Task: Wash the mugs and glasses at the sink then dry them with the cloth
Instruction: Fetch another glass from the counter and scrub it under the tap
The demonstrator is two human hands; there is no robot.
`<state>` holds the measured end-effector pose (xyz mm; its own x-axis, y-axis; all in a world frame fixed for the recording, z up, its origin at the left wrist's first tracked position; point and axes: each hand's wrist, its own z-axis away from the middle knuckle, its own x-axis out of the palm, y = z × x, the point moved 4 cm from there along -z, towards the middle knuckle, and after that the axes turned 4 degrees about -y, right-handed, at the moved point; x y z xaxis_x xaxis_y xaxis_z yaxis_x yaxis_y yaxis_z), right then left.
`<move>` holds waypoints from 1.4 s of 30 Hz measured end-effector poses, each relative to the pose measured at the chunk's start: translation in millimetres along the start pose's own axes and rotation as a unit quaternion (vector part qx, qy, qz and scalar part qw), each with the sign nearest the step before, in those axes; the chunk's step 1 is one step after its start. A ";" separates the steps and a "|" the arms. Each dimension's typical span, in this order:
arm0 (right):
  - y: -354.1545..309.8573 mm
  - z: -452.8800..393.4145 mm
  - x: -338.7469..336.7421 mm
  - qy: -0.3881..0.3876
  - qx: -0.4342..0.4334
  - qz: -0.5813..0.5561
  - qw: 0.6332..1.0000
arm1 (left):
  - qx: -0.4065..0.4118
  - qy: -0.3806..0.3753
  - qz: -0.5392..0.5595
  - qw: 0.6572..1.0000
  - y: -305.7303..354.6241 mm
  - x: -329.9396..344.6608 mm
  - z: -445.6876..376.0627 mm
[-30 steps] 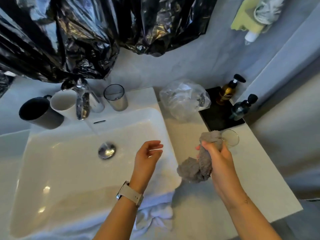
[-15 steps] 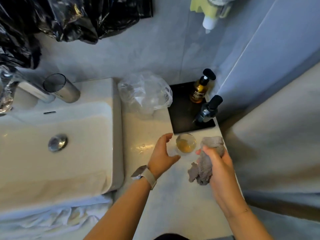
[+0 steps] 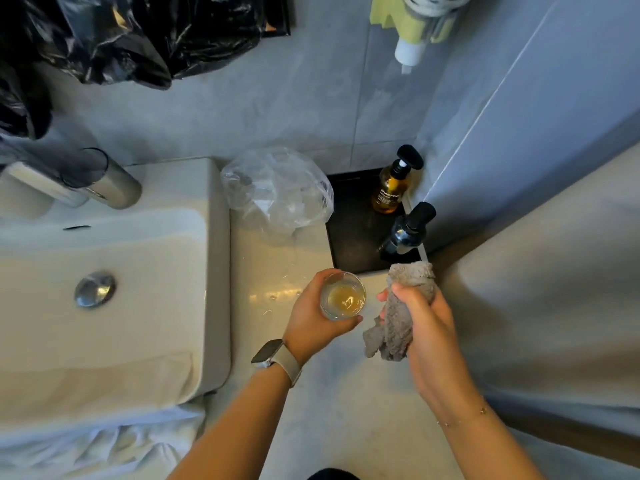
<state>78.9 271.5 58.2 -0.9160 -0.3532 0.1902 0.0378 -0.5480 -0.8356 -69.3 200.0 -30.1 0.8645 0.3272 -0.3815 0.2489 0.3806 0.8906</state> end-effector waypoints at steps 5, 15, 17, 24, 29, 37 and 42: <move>-15.0 11.6 42.9 -0.033 -0.018 0.002 0.999 | 0.049 0.063 0.028 0.996 26.8 -66.6 40.0; -17.7 58.1 227.6 -0.162 -0.037 -0.093 0.982 | 0.083 0.172 0.060 0.980 8.0 -233.0 121.0; -1.1 66.1 266.1 -0.168 -0.033 -0.088 0.981 | 0.077 0.176 0.060 0.980 -13.7 -268.9 131.8; 67.4 77.1 368.2 -0.134 -0.020 -0.047 0.990 | 0.057 0.145 0.062 0.986 -93.3 -367.0 155.6; 105.3 75.3 403.9 -0.106 -0.015 0.033 0.994 | 0.037 0.123 0.018 0.992 -131.5 -410.5 150.3; 128.5 66.5 411.1 -0.110 0.070 0.060 0.990 | -0.009 -0.011 -0.377 0.926 -139.8 -451.0 99.3; 132.9 57.8 406.1 -0.122 0.072 0.069 0.988 | -0.065 -0.105 -0.525 0.842 -135.1 -461.1 82.8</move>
<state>-264.9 11.4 54.1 -0.7753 -0.5946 0.2131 0.2277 -0.5778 -0.7838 -465.5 -73.9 45.9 0.2585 -0.4044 -0.8773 0.8861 0.4610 0.0486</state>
